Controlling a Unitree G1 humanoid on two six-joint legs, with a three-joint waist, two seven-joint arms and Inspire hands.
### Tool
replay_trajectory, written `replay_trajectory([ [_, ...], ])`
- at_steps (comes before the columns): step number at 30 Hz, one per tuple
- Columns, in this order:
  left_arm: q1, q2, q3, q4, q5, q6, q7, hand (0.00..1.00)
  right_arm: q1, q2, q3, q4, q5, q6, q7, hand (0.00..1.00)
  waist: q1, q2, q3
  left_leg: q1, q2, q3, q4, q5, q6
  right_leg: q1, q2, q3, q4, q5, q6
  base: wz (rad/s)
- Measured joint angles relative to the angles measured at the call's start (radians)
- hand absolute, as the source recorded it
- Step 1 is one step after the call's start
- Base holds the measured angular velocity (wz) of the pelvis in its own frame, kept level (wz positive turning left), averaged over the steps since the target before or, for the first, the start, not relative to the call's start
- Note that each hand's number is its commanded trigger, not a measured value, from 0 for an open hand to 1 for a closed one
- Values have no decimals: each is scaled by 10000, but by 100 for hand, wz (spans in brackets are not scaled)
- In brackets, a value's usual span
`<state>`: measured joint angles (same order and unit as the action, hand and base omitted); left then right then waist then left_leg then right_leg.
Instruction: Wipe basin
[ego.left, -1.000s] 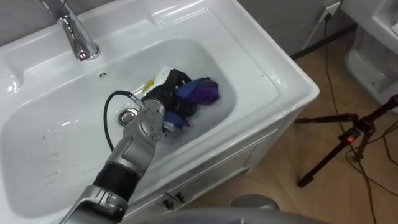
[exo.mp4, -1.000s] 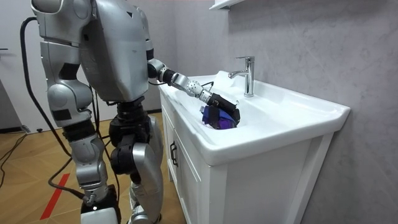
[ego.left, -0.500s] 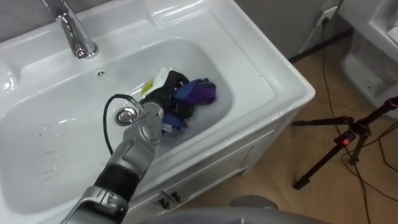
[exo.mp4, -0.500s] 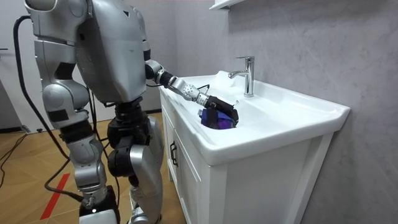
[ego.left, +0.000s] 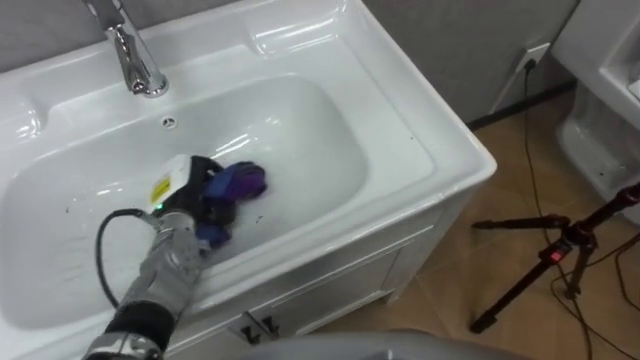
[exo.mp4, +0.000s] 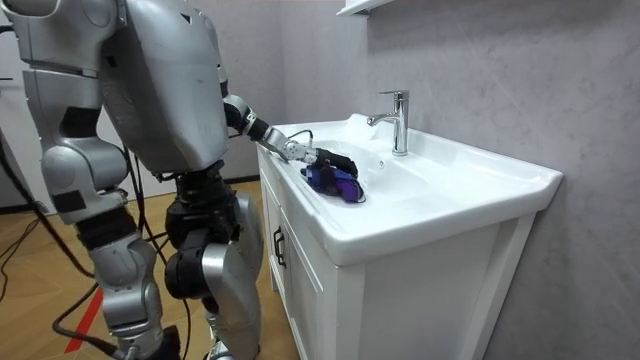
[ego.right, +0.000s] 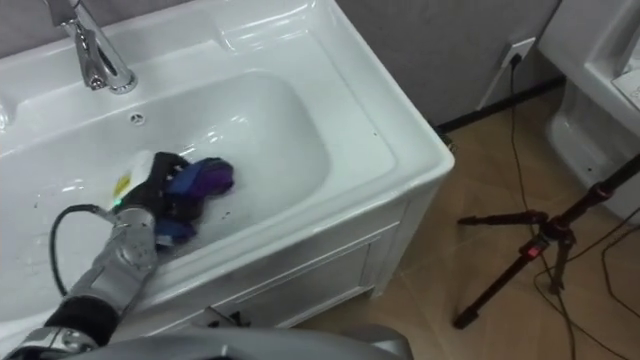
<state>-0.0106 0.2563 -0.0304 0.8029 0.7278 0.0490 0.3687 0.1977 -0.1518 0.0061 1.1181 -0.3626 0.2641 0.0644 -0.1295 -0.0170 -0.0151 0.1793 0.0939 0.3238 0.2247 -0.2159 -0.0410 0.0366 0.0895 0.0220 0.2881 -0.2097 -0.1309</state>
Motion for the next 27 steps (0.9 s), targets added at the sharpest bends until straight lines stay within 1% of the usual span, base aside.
replay_trajectory([
  [1,50,61,122,164,180,3,143,100,-2,-29,-48,20,8,7,-14,0,15,45,-16,41,6,-2,-20,13,-21,33,8,10,-6,-14,-25,0],
  [2,86,95,346,549,391,41,429,100,-2,-115,-141,34,38,-3,-74,0,23,161,-31,90,18,-38,-10,21,-33,117,19,19,-28,-34,-57,0],
  [3,109,90,521,853,660,102,658,100,-6,-184,-230,36,47,-3,-146,0,39,274,-35,123,11,-146,-7,59,-87,185,19,18,-71,-51,-85,0],
  [4,129,92,596,947,835,122,775,100,-22,-193,-285,35,30,-11,-197,0,47,320,-31,122,5,-259,-8,66,-96,195,20,14,-71,-58,-97,0],
  [5,183,107,698,1088,1226,181,969,100,-64,-218,-290,36,7,-14,-226,0,56,381,-38,125,-8,-415,-27,113,-173,198,26,15,-69,-62,-130,0],
  [6,220,122,709,1175,1568,257,1116,100,-93,-232,-286,58,17,-20,-225,0,129,420,-40,128,-14,-544,-20,151,-226,211,40,37,-70,-67,-167,-5],
  [8,267,109,670,1248,1857,348,1259,100,-100,-302,-268,57,63,-32,-204,0,284,495,-60,149,7,-642,-9,153,-230,305,67,32,-76,-66,-212,-8],
  [10,412,53,675,1244,1992,403,1344,100,-134,-455,-271,34,91,-56,-202,0,288,590,-83,133,4,-720,-27,159,-240,352,61,16,-20,-57,-243,0],
  [12,558,9,688,1245,2288,513,1491,100,-163,-584,-282,-6,76,-145,-244,0,310,700,-77,83,-14,-932,-50,170,-261,350,58,0,18,-71,-264,0],
  [16,634,16,1033,1236,2712,596,1443,100,-160,-621,-296,-46,-40,-251,-275,0,443,750,-71,-34,-25,-1068,-54,196,-302,345,49,-148,13,-105,-315,0],
  [19,662,103,1060,1240,2925,761,1364,100,-169,-855,-367,-60,-42,-329,-292,0,509,819,-68,-33,-19,-1077,-46,197,-301,308,44,-278,11,-150,-350,-7],
  [20,729,114,1069,1224,2929,788,1341,100,-186,-947,-494,-91,-53,-315,-337,0,527,865,-74,-54,-28,-1101,-10,197,-301,299,2,-425,21,-181,-359,-13],
  [21,795,124,1078,1186,2958,802,1289,100,-184,-1030,-563,-88,-100,-317,-397,0,532,924,-91,-119,-35,-1191,75,194,-297,288,-60,-690,11,-217,-356,-9],
  [22,816,126,1091,1186,3020,811,1269,100,-181,-1043,-696,-87,-205,-324,-401,0,532,952,-90,-147,-42,-1283,120,194,-298,295,-98,-872,-3,-223,-357,0],
  [23,877,126,1181,1183,3095,812,1217,100,-190,-1065,-937,-59,-411,-346,-404,0,532,1025,-102,-186,-51,-1446,142,194,-299,317,-151,-1177,-71,-232,-363,0],
  [24,933,124,1362,1176,3090,810,1175,100,-206,-1072,-1218,-38,-445,-377,-403,0,531,1100,-114,-228,-45,-1507,145,195,-299,318,-181,-1419,-121,-239,-374,5],
  [27,1002,154,1724,997,3093,809,950,100,-192,-1090,-1571,45,-372,-476,-404,0,540,1179,-99,-355,-28,-1691,148,204,-298,282,-211,-1722,-130,-277,-436,21],
])
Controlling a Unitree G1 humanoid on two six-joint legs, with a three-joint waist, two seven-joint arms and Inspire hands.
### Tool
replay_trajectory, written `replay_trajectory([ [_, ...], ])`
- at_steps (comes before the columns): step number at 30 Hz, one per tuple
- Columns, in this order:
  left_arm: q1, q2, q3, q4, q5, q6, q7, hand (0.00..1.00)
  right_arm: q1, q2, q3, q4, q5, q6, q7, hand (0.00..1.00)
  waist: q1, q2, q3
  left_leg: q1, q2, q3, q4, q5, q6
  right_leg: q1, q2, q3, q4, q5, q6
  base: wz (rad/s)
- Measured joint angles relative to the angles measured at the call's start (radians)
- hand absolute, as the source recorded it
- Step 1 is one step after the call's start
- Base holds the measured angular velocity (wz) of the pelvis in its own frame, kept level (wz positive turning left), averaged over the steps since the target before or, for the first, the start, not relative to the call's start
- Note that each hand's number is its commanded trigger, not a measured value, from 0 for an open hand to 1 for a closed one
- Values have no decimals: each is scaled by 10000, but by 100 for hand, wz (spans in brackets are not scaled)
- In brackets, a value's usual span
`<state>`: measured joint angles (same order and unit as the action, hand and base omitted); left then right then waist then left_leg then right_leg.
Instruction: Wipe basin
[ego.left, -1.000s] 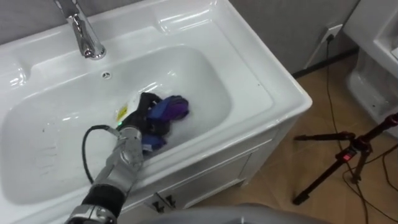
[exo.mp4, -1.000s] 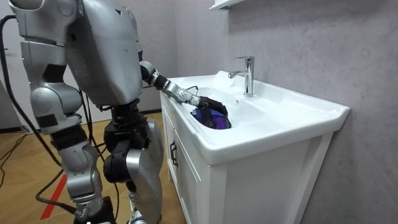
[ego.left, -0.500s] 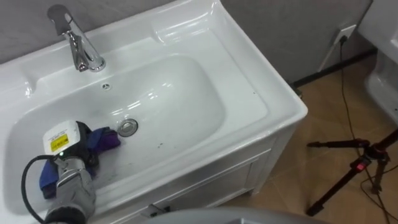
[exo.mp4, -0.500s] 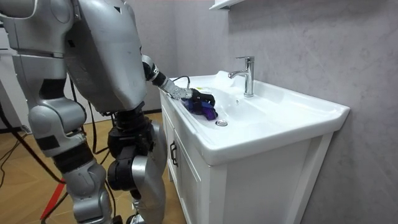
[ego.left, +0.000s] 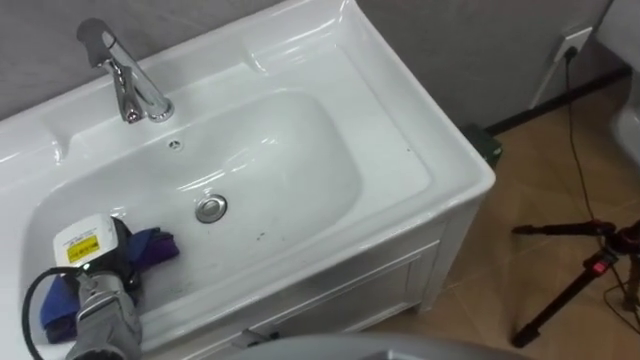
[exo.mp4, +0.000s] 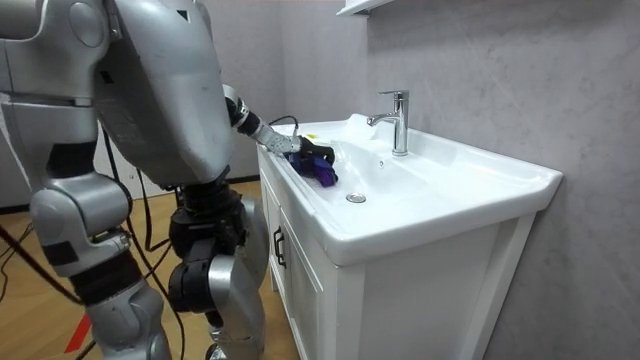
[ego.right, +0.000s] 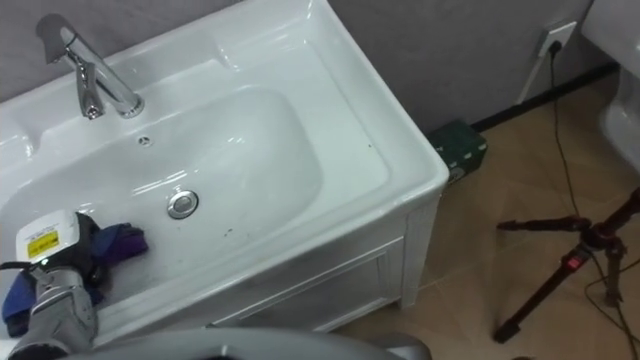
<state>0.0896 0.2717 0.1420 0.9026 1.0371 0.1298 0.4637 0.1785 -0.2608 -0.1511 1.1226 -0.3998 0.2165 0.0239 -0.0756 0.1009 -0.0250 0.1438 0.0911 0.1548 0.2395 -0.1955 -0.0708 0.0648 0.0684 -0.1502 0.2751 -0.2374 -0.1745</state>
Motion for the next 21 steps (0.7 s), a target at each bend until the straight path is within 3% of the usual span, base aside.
replay_trajectory([
  [5,81,59,217,-263,-6,-3,-234,100,-4,-49,-181,49,332,-256,-155,0,61,15,7,-176,-42,-217,3,40,-9,10,-46,-355,5,-115,-99,19],
  [7,82,67,219,-300,-14,-8,-237,100,-1,-93,-183,93,407,-357,-166,0,145,15,6,-202,-52,-239,5,116,-112,5,-85,-472,6,-151,-117,9],
  [10,184,27,207,-415,-31,-70,-249,100,-12,-177,-176,88,452,-450,-136,0,279,-5,4,-368,-188,-236,-47,253,-60,-57,-174,-547,38,-163,-132,6],
  [14,127,-87,204,-801,-91,119,-608,100,-16,-175,129,9,571,-544,-109,0,240,-155,7,-568,-325,-399,1,250,-54,-127,-236,-875,201,-278,-183,15],
  [18,23,-232,-154,-1472,-404,320,-928,100,-26,-164,699,5,875,-663,-301,0,230,-361,77,-730,-549,-519,7,235,-31,-130,-383,-1161,356,-421,-128,20],
  [21,-97,-331,-504,-2129,-702,322,-1469,100,-31,-112,1023,-1,890,-785,-355,0,211,-476,117,-997,-576,-512,28,232,-23,-176,-436,-1454,364,-438,-95,25],
])
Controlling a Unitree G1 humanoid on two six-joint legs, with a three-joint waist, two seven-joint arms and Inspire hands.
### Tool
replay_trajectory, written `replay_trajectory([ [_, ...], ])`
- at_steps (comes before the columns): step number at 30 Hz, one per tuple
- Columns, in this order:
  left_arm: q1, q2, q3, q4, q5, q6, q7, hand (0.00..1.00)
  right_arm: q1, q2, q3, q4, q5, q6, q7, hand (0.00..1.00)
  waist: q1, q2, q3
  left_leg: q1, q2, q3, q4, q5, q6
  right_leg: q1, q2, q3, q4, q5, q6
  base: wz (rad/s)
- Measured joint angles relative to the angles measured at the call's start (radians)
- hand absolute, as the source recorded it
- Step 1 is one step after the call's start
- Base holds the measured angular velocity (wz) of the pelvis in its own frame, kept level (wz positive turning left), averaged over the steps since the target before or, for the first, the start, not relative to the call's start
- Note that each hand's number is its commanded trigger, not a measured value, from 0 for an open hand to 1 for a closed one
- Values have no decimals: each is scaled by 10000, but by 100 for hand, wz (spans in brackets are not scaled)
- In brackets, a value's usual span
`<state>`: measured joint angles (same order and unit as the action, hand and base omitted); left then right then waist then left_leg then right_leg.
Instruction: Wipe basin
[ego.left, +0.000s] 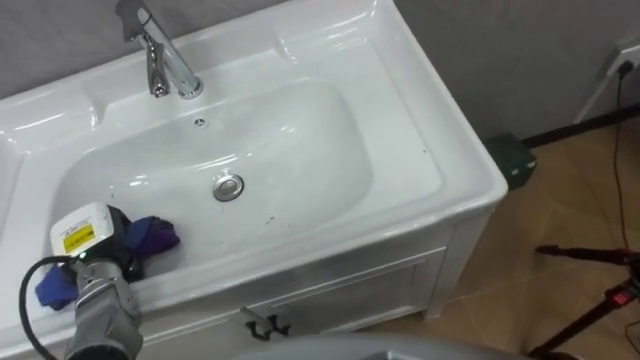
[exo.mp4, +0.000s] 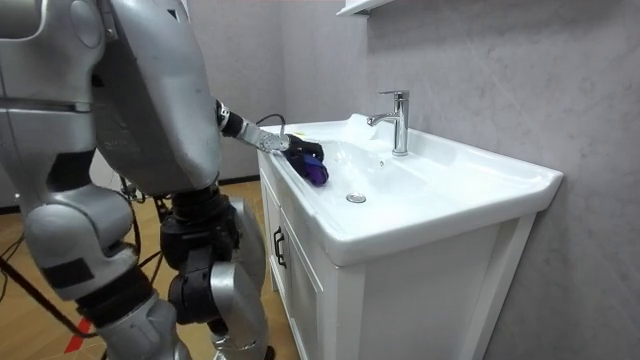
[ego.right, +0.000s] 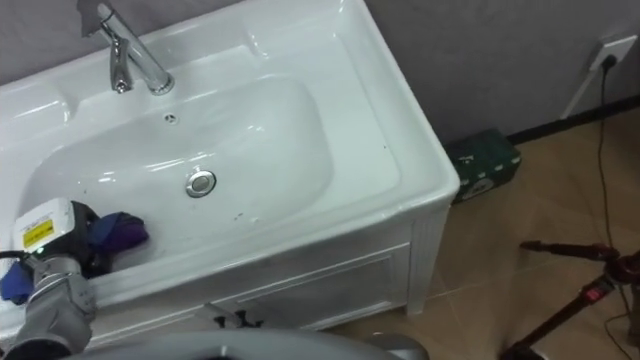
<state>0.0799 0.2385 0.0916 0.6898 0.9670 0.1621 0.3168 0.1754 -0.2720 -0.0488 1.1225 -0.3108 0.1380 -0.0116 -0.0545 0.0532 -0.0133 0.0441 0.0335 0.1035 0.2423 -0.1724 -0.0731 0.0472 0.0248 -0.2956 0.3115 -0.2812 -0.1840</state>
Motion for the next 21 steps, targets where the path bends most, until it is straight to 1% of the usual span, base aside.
replay_trajectory([
  [1,-19,-61,5,-126,-1,-12,-122,100,4,23,18,6,16,-42,-3,0,-19,-54,1,-15,-32,8,-4,2,-2,0,-29,-63,5,-8,15,25],
  [2,-38,-226,1,-367,-4,3,-264,100,13,82,101,9,47,-107,-8,0,-77,-188,21,-25,-113,7,-46,3,-1,24,-86,-73,0,-18,37,14],
  [3,-39,-336,-55,-657,-159,-17,-538,100,10,129,195,12,59,-180,-15,0,-51,-254,40,-33,-147,11,-49,74,79,34,-97,-73,-12,-13,53,8],
  [4,-41,-332,-176,-753,-204,-29,-667,100,5,140,239,12,55,-200,-19,0,-42,-256,40,-28,-148,9,-52,160,193,35,-93,-82,-18,-9,62,0],
  [6,-39,-322,-593,-965,-344,-78,-968,100,12,208,281,17,28,-313,-14,0,-50,-255,42,-51,-182,12,-31,177,221,26,-129,-80,-23,-1,118,0],
  [7,-38,-328,-664,-1020,-350,-76,-1010,100,16,232,282,22,13,-314,-7,0,-63,-255,42,-66,-196,12,-18,183,229,19,-144,-87,-17,-5,133,7],
  [10,-37,-329,-1051,-1395,-585,-43,-1335,100,-1,382,381,15,-8,-309,7,0,-229,-292,47,-231,-253,18,115,213,278,-129,-226,-142,54,-32,184,9],
  [13,-34,-377,-1408,-1746,-794,29,-1656,100,25,472,596,151,-5,-271,29,0,-386,-390,82,-272,-255,73,211,191,305,-121,-246,-143,51,-37,202,0],
  [15,-75,-390,-1652,-2003,-1109,33,-1834,100,22,550,675,157,82,-245,25,0,-536,-529,168,-246,-248,114,182,192,305,-106,-245,-124,34,-36,202,-5],
  [16,-125,-415,-1719,-1997,-1136,33,-1838,100,22,573,676,155,87,-212,25,0,-538,-559,177,-224,-242,154,149,192,304,-105,-244,-116,31,-36,202,-7],
  [18,-351,-610,-1884,-1997,-1146,23,-1934,100,25,654,683,149,83,-126,26,0,-551,-657,185,-197,-223,346,104,192,306,-107,-242,-67,9,-34,205,-6],
  [21,-543,-721,-2109,-2044,-1404,-11,-2139,100,3,718,796,138,76,-150,9,0,-541,-689,179,-184,-239,345,90,189,309,-108,-244,8,-25,-21,227,-6],
])
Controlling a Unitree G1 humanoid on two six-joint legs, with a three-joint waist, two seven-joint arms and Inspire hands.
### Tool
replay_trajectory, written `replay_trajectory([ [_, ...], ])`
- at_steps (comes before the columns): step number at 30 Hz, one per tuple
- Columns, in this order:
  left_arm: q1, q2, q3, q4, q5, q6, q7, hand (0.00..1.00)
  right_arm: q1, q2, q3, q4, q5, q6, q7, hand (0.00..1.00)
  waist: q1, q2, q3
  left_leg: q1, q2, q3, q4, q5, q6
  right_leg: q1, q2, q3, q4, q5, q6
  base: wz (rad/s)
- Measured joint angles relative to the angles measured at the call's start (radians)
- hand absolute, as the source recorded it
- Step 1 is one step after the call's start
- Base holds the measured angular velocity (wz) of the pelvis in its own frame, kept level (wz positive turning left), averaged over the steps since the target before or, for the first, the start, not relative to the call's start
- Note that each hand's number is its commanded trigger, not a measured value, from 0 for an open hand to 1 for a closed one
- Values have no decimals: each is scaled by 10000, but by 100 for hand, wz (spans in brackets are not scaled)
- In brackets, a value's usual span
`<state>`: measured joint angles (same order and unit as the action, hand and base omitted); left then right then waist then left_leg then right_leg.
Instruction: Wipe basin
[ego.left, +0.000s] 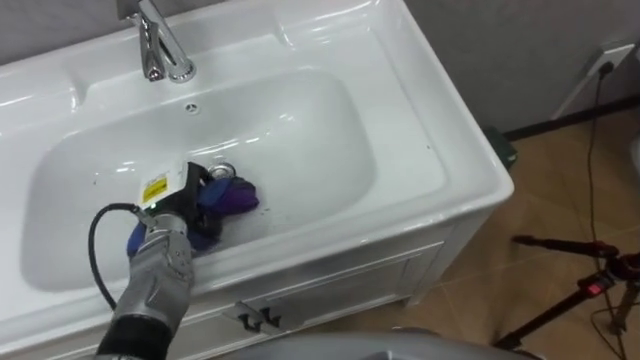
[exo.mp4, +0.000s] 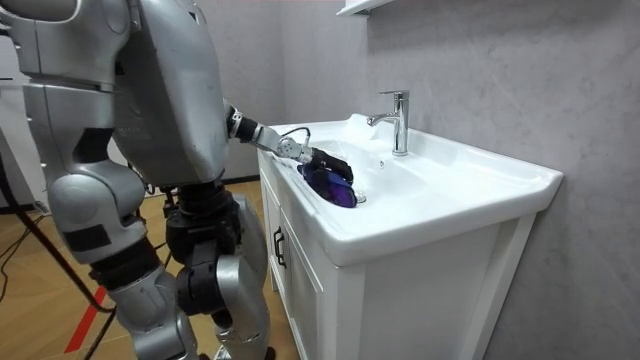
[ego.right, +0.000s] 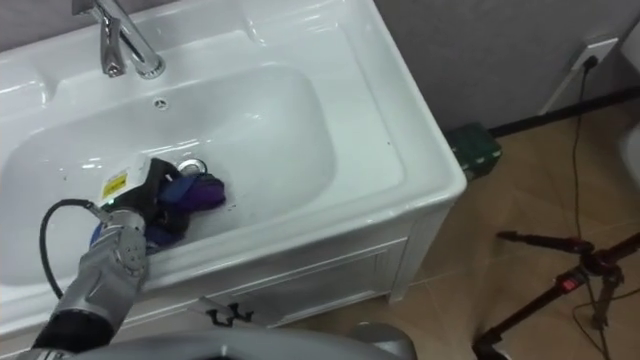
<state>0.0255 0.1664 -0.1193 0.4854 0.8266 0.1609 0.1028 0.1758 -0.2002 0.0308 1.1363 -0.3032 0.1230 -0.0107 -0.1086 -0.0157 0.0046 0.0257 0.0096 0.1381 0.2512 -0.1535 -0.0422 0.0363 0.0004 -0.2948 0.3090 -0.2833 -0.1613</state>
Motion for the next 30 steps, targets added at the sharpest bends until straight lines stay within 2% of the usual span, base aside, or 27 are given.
replay_trajectory([
  [4,-249,-17,-59,37,-294,-3,-388,100,-176,103,308,195,-72,-10,27,0,6,-2,1,2,-6,1,4,-20,32,0,0,16,-12,3,5,0],
  [6,-372,-17,-60,94,-1115,0,-565,100,-294,134,484,361,-78,13,84,0,11,2,2,18,-8,3,-20,-24,38,1,0,18,-8,3,6,0],
  [11,-484,-55,-171,-101,-2122,54,-1161,100,-292,135,709,292,-145,118,152,0,-42,39,4,16,2,50,5,-41,61,23,1,15,-7,7,12,0],
  [14,-636,-177,-328,-259,-3200,90,-1698,100,-317,150,745,247,-199,205,163,0,-143,66,3,-2,16,231,35,-46,69,4,-1,43,-9,7,35,0],
  [17,-794,-260,-556,-459,-4456,88,-2256,100,-343,125,1045,252,-186,245,220,0,-268,78,2,-80,24,235,141,-61,91,-33,0,83,-7,13,48,-2],
  [21,-938,-404,-958,-772,-5885,83,-2917,100,-354,129,1157,252,-194,344,488,0,-286,169,0,-224,58,245,503,-175,245,-31,0,103,9,16,54,-3],
  [24,-937,-405,-1060,-884,-7147,79,-3222,100,-435,133,1250,254,-161,322,512,0,-277,182,-3,-190,69,296,513,-193,222,-20,1,170,21,16,54,-7],
  [27,-937,-395,-1116,-962,-8041,74,-3495,100,-503,131,1251,258,-173,310,511,0,-273,178,-1,-161,92,524,471,-198,217,-13,1,175,15,16,55,0],
  [30,-937,-395,-1217,-1175,-8758,65,-3664,100,-617,133,1250,288,-164,279,445,0,-274,166,6,-180,98,534,485,-218,211,-21,2,191,9,18,60,0],
])
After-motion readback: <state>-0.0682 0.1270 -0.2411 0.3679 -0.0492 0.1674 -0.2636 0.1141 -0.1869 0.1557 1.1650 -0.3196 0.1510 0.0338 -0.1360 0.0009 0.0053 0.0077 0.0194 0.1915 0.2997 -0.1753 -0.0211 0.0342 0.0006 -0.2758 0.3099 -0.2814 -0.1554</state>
